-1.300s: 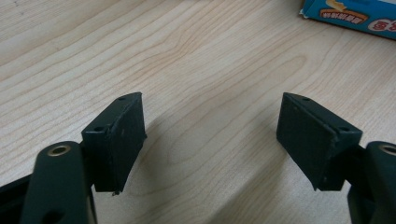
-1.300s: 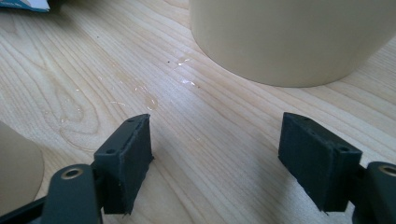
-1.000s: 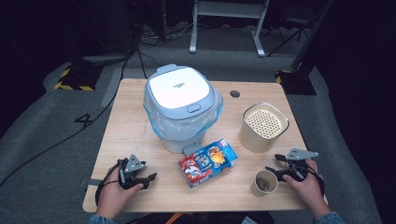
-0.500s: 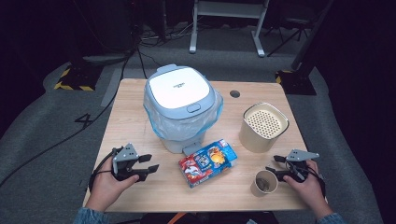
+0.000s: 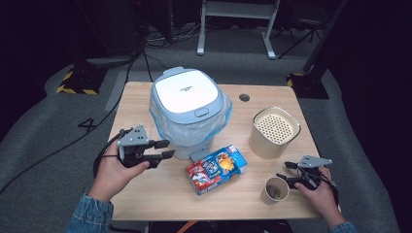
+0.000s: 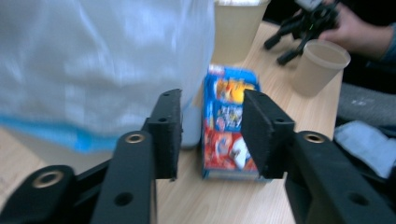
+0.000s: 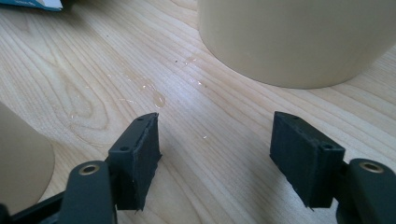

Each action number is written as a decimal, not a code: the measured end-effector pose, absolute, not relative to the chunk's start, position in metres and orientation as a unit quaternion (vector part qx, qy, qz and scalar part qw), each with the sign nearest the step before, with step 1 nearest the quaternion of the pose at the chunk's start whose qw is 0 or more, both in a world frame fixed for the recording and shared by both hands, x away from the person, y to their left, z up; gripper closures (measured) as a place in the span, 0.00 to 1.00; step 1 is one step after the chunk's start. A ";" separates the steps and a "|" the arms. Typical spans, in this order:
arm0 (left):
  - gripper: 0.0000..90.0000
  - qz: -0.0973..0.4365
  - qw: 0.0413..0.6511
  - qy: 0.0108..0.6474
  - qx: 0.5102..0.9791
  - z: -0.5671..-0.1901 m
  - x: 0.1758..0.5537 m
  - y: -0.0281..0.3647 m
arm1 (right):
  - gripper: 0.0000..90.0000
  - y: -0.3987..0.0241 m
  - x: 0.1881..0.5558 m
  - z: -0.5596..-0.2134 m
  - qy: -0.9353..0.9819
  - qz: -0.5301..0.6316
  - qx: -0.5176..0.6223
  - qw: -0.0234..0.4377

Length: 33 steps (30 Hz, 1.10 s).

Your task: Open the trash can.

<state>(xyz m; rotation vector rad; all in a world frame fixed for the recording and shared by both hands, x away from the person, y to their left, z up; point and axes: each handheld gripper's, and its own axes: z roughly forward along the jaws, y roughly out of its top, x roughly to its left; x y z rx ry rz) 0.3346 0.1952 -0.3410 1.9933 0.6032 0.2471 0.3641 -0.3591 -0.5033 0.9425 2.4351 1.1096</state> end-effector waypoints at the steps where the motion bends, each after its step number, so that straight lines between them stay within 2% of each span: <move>1: 0.72 0.100 0.504 0.247 0.821 -0.335 0.336 0.194 | 0.37 -0.359 0.364 -0.503 0.848 0.387 0.328 0.152; 8: 0.87 0.111 0.524 0.230 0.813 -0.295 0.350 0.179 | 0.37 -0.359 0.364 -0.503 0.848 0.387 0.328 0.152; 14: 0.94 0.121 0.529 0.220 0.810 -0.275 0.369 0.162 | 0.37 -0.359 0.364 -0.503 0.848 0.387 0.329 0.152; 16: 1.00 0.124 0.530 0.216 0.811 -0.270 0.376 0.156 | 0.37 -0.359 0.364 -0.503 0.848 0.387 0.328 0.152; 25: 1.00 0.119 0.502 0.229 0.826 -0.272 0.396 0.124 | 0.37 -0.359 0.364 -0.503 0.848 0.387 0.329 0.152; 33: 1.00 0.120 0.480 0.253 0.832 -0.277 0.402 0.115 | 0.37 -0.359 0.364 -0.503 0.848 0.387 0.329 0.152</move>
